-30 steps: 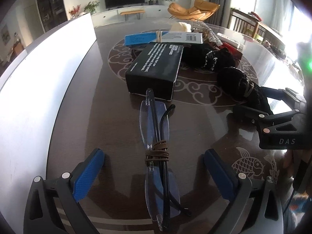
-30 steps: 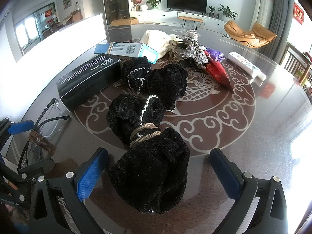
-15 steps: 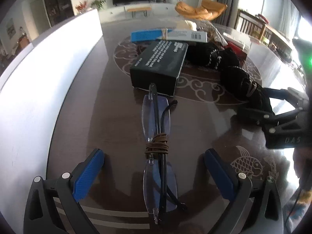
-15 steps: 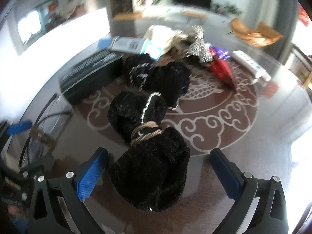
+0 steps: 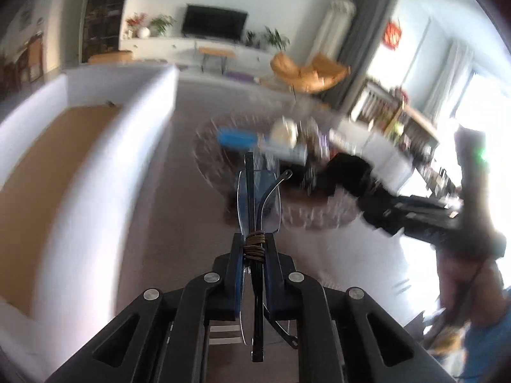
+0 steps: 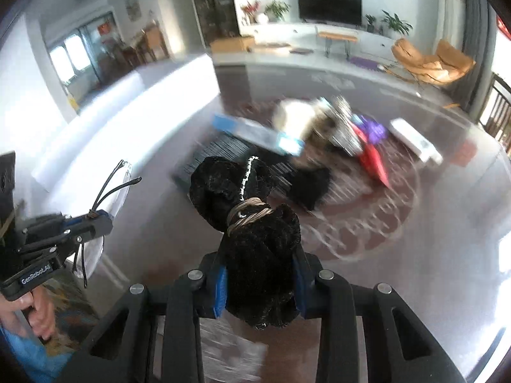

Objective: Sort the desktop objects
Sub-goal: 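Hold the glasses in the left gripper while the right gripper grasps a black chained pouch, then carry glasses and pouch to the brown box and open both grippers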

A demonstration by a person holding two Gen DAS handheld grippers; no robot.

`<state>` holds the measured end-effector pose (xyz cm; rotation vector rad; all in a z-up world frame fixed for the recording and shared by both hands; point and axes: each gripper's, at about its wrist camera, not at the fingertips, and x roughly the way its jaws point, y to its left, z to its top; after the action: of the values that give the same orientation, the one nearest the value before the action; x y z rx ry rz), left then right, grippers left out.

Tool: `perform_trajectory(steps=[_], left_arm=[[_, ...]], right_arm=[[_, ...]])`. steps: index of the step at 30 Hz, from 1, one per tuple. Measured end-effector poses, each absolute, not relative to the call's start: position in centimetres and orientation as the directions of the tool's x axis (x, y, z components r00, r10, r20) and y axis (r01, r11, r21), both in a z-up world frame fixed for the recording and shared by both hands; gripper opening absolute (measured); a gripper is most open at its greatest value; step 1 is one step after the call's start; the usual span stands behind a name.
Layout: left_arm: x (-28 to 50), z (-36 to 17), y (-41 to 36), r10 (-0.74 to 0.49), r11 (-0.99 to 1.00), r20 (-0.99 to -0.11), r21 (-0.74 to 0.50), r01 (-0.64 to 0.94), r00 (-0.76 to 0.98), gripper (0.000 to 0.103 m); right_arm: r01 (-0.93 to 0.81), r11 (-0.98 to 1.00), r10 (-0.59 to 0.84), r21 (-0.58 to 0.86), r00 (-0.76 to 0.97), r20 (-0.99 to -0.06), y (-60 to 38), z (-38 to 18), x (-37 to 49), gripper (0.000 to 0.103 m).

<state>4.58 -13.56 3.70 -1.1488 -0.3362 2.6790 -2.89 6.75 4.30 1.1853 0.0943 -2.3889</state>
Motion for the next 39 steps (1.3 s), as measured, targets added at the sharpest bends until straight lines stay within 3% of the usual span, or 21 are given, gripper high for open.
perform_trajectory(steps=[6,9,13,15,17,18,19,20,21,22,24,27,29,31,33,36,39], left_arm=[[6.1,9.7,-24.1,0.131,-0.961,-0.611,-0.273,0.052,-0.781,0.011],[5.5,9.4,-29.4,0.019,-0.959,-0.651,-0.227,0.171,-0.759,0.011],[4.0,5.8,-34.7,-0.039,-0.938,-0.746,-0.203,0.282,-0.665,0.011],[3.4,4.4,-35.7,-0.054,-0.936,-0.785,-0.177,0.306,-0.618,0.013],[2.9,3.1,-36.5,-0.07,-0.933,-0.816,-0.151,0.328,-0.574,0.019],[3.0,2.6,-36.6,-0.074,-0.931,-0.824,-0.145,0.336,-0.562,0.03],[3.1,2.2,-36.6,-0.083,-0.928,-0.828,-0.139,0.346,-0.555,0.049],[3.3,2.2,-36.5,-0.091,-0.926,-0.824,-0.136,0.352,-0.559,0.06],[3.5,2.3,-36.3,-0.103,-0.925,-0.815,-0.132,0.356,-0.57,0.077],[3.9,2.7,-35.7,-0.131,-0.923,-0.798,-0.118,0.366,-0.588,0.085],[4.3,3.2,-35.0,-0.155,-0.922,-0.781,-0.106,0.373,-0.605,0.085],[5.0,4.6,-33.3,-0.13,-0.929,-0.738,-0.143,0.341,-0.663,0.085],[5.5,6.2,-30.8,-0.087,-0.95,-0.697,-0.157,0.27,-0.711,0.085],[5.7,7.4,-26.8,-0.009,-0.971,-0.666,-0.172,0.166,-0.746,0.085],[6.5,7.9,-22.8,0.086,-0.98,-0.645,-0.193,0.052,-0.76,0.087],[6.0,7.5,-17.1,0.197,-0.975,-0.645,-0.208,-0.078,-0.738,0.102],[4.4,4.1,-11.3,0.241,-0.97,-0.693,-0.182,-0.159,-0.679,0.103]], right_arm=[[0.59,-0.757,-0.597,0.28,-0.453,-0.662,-4.6,9.5,-2.4,0.033],[0.666,-0.668,-0.68,0.332,-0.364,-0.637,-11.6,10.1,-2.0,0.033],[0.719,-0.626,-0.666,0.301,-0.293,-0.686,-19.7,8.4,-1.9,0.035],[0.727,-0.621,-0.641,0.293,-0.256,-0.723,-22.2,6.7,-2.2,0.04],[0.733,-0.616,-0.619,0.287,-0.226,-0.752,-23.6,5.4,-2.5,0.057],[0.734,-0.617,-0.616,0.284,-0.227,-0.754,-23.8,5.0,-2.6,0.061],[0.731,-0.621,-0.619,0.281,-0.239,-0.748,-23.5,5.0,-2.5,0.066],[0.728,-0.624,-0.631,0.285,-0.255,-0.732,-22.9,5.2,-2.4,0.073],[0.726,-0.624,-0.644,0.288,-0.269,-0.717,-22.1,5.4,-2.4,0.078],[0.72,-0.636,-0.645,0.277,-0.299,-0.703,-20.9,5.6,-2.5,0.086],[0.712,-0.653,-0.651,0.258,-0.354,-0.672,-18.5,6.4,-2.2,0.09],[0.695,-0.687,-0.642,0.213,-0.443,-0.626,-13.8,7.5,-1.4,0.093],[0.658,-0.739,-0.591,0.149,-0.525,-0.613,-10.5,7.0,-1.4,0.1],[0.607,-0.79,-0.519,0.084,-0.59,-0.619,-7.2,5.4,-2.1,0.101],[0.533,-0.846,-0.406,0.007,-0.635,-0.657,-3.0,2.9,-2.9,0.101],[0.439,-0.895,-0.256,-0.072,-0.642,-0.723,2.5,-0.8,-4.2,0.101],[0.33,-0.938,-0.138,-0.102,-0.628,-0.766,8.1,-3.2,-4.5,0.101]])
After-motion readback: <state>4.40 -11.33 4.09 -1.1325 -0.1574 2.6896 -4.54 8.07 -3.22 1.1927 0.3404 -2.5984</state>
